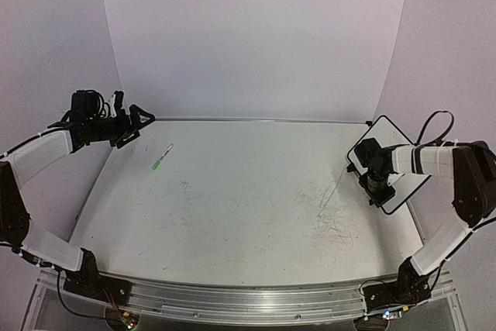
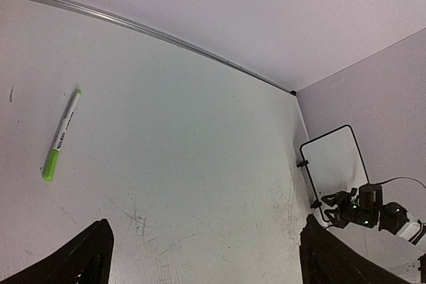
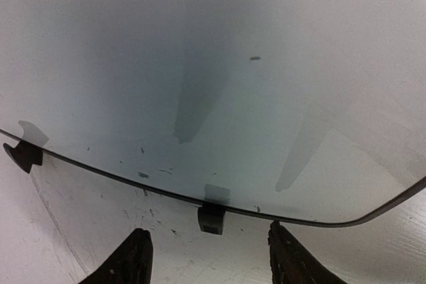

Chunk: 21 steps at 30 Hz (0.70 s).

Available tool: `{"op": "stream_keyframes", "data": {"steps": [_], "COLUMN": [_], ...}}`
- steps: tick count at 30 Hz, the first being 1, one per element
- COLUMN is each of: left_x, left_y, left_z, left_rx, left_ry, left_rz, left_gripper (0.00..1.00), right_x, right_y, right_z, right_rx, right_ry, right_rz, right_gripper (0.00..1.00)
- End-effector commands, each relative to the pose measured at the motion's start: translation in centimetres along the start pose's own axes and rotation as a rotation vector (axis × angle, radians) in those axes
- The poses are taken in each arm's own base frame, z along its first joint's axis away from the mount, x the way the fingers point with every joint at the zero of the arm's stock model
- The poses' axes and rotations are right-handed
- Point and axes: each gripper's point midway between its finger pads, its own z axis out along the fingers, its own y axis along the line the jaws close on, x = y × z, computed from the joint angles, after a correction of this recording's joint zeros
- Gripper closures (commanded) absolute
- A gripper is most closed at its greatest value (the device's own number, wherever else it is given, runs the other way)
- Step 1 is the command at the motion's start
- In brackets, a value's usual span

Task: Write a sentence on the whiteboard
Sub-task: Move the whiteboard to the corner of the board.

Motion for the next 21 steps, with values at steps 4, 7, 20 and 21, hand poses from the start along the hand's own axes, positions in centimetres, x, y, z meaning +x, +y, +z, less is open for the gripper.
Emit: {"op": "stream_keyframes", "data": {"steps": [4, 7, 20, 21], "left_x": [-1.1, -1.1, -1.0, -1.0], "left_y": [-1.8, -1.9, -2.2, -2.2], "left_z": [-1.5, -1.7, -2.2, -2.2], "left_rx": [0.013, 0.014, 0.01, 0.009], "left_ry": [-0.043, -0.046, -0.048, -0.047], "left_rz": [0.059, 0.063, 0.069, 0.069], "left_gripper": [0.02, 0.02, 0.02, 0.02], "right_x": [0.4, 0.6, 0.8, 0.8], "right_y": [0.6, 1.0, 0.7, 0.7], "right_z": [1.1, 1.5, 3.1, 3.1], "right_rx": [0.02, 0.026, 0.081, 0.081], "right_ry": [-0.007, -0.002, -0.04, -0.044], "right_rz": [0.083, 0.095, 0.101, 0.097], "right_gripper": [0.48, 0.51, 0.65, 0.66]}}
